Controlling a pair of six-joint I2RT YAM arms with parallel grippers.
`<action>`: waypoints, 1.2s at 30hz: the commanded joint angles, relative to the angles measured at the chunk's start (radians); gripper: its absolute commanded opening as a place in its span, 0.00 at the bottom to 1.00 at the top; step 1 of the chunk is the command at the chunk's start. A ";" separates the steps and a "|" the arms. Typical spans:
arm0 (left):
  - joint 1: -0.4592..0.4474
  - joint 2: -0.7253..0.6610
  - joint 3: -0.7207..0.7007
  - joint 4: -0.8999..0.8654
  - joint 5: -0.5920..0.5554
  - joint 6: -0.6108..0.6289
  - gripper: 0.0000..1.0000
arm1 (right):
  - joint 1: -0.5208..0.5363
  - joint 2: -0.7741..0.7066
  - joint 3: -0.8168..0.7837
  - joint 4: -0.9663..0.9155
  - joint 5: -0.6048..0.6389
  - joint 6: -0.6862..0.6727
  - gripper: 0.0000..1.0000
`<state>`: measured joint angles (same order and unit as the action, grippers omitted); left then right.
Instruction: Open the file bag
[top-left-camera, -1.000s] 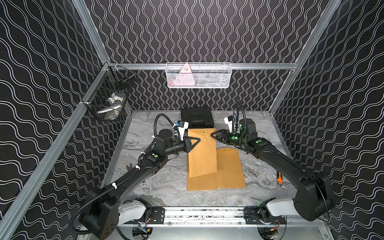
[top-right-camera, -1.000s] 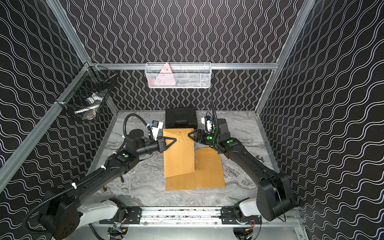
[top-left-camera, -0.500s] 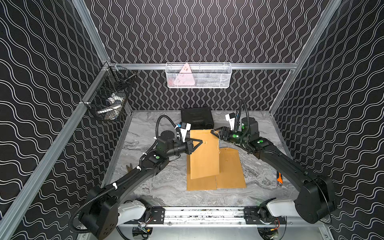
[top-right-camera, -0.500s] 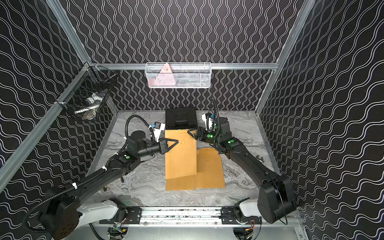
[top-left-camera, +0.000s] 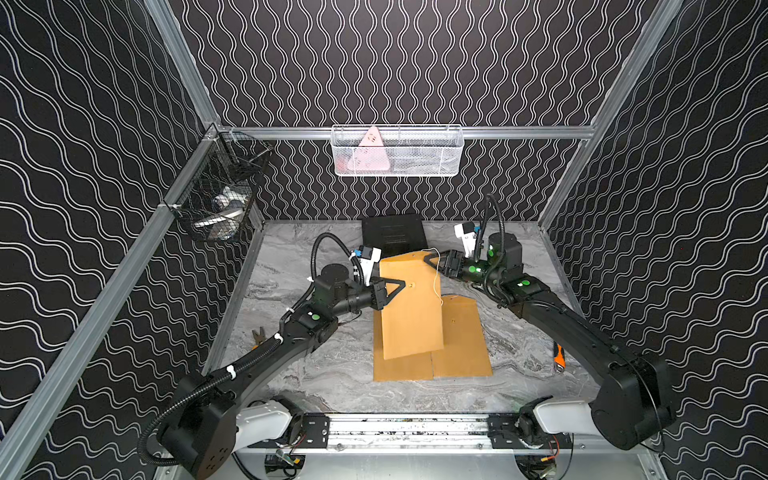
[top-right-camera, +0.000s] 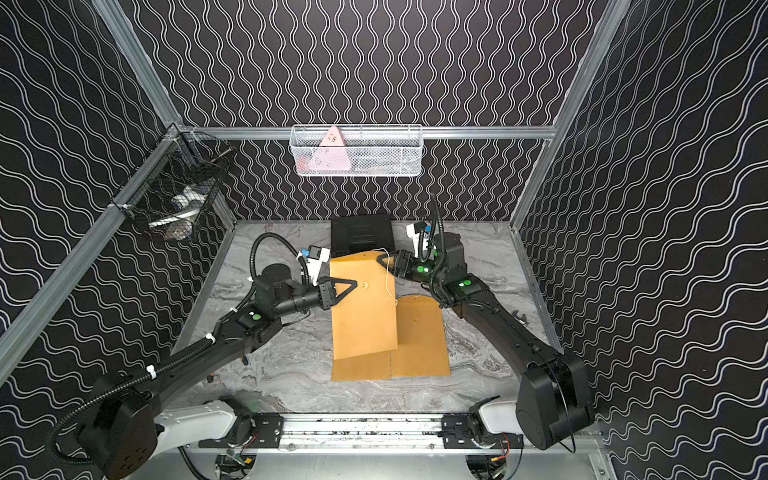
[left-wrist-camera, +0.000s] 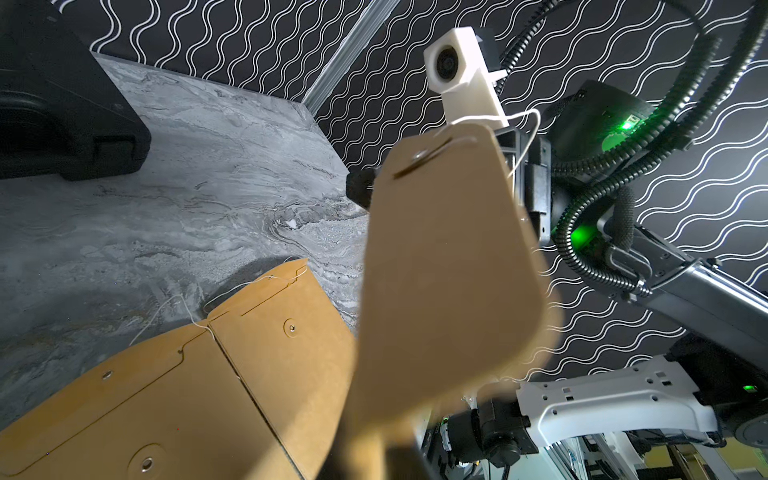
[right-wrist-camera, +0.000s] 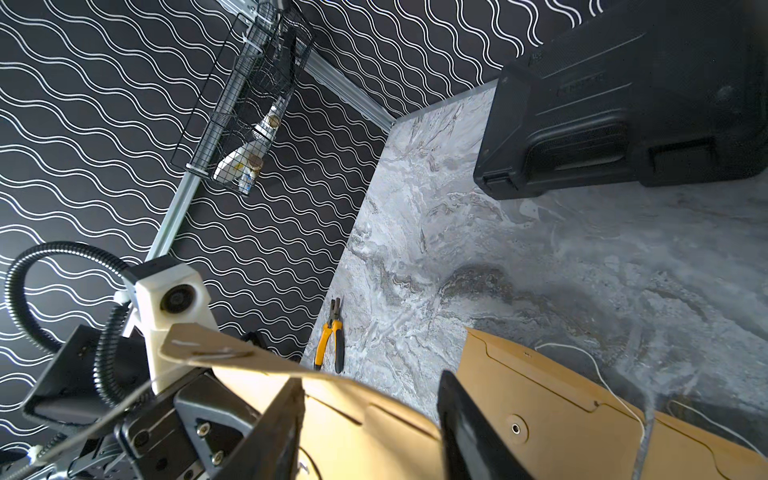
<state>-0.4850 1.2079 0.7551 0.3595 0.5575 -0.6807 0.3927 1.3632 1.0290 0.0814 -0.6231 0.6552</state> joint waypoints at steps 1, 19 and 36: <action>-0.003 0.001 -0.002 0.023 0.025 -0.002 0.00 | 0.000 -0.010 -0.001 0.079 -0.044 0.017 0.44; -0.004 0.008 -0.003 0.017 0.015 0.003 0.00 | -0.012 -0.021 -0.010 0.079 -0.058 0.018 0.06; -0.004 -0.022 0.090 -0.120 -0.081 0.086 0.38 | -0.018 -0.059 -0.026 0.001 -0.050 -0.039 0.00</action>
<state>-0.4854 1.1946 0.8165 0.2474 0.5037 -0.6460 0.3737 1.3151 1.0092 0.1074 -0.6647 0.6403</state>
